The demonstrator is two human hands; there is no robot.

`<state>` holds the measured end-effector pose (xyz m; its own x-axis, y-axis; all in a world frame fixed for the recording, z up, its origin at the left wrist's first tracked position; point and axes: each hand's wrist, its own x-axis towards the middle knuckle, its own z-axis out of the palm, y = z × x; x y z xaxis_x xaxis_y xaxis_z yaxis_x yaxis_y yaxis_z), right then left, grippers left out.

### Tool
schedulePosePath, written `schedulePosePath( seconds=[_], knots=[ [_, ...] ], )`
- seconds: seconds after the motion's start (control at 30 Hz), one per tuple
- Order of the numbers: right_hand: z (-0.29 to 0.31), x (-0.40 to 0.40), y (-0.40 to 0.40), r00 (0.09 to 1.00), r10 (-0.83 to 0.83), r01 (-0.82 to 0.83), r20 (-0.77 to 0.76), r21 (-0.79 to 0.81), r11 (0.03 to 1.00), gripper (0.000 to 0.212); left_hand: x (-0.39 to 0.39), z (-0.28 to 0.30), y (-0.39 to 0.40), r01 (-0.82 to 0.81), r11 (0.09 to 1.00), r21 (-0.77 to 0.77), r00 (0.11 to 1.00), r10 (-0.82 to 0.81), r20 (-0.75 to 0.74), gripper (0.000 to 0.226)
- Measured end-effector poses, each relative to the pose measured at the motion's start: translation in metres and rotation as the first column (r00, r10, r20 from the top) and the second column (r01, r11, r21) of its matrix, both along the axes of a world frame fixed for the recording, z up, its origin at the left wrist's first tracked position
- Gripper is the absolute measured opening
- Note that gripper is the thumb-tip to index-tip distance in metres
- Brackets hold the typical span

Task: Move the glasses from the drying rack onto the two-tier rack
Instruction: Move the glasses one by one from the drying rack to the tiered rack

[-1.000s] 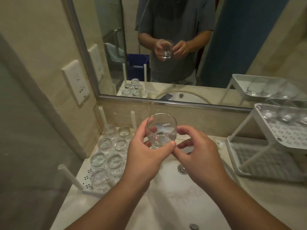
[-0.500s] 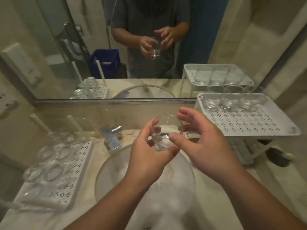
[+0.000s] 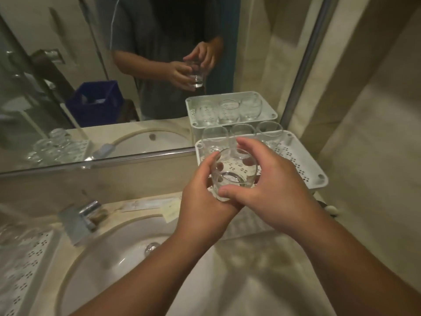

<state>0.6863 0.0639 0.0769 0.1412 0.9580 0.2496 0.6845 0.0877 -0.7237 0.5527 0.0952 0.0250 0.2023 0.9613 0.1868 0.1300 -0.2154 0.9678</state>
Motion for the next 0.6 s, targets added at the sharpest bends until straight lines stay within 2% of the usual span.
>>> schedulePosePath(
  seconds=[0.17, 0.43, 0.6],
  knots=[
    [-0.008, 0.044, 0.007, 0.997, -0.072, 0.071, -0.012, -0.011, 0.997, 0.098, 0.044, -0.003, 0.012, 0.037, 0.999, 0.026, 0.997, -0.035, -0.066, 0.085],
    [-0.018, 0.1, 0.019, 0.977, -0.211, 0.211, -0.033, -0.004, 0.978, 0.082, 0.105, -0.006, 0.034, 0.187, 0.981, 0.042, 0.967, -0.177, -0.185, 0.093],
    [-0.025, 0.124, 0.032, 0.963, -0.269, 0.267, -0.034, -0.039, 0.963, 0.081, 0.133, -0.014, 0.05, 0.204, 0.977, 0.069, 0.934, -0.173, -0.312, 0.092]
  ],
)
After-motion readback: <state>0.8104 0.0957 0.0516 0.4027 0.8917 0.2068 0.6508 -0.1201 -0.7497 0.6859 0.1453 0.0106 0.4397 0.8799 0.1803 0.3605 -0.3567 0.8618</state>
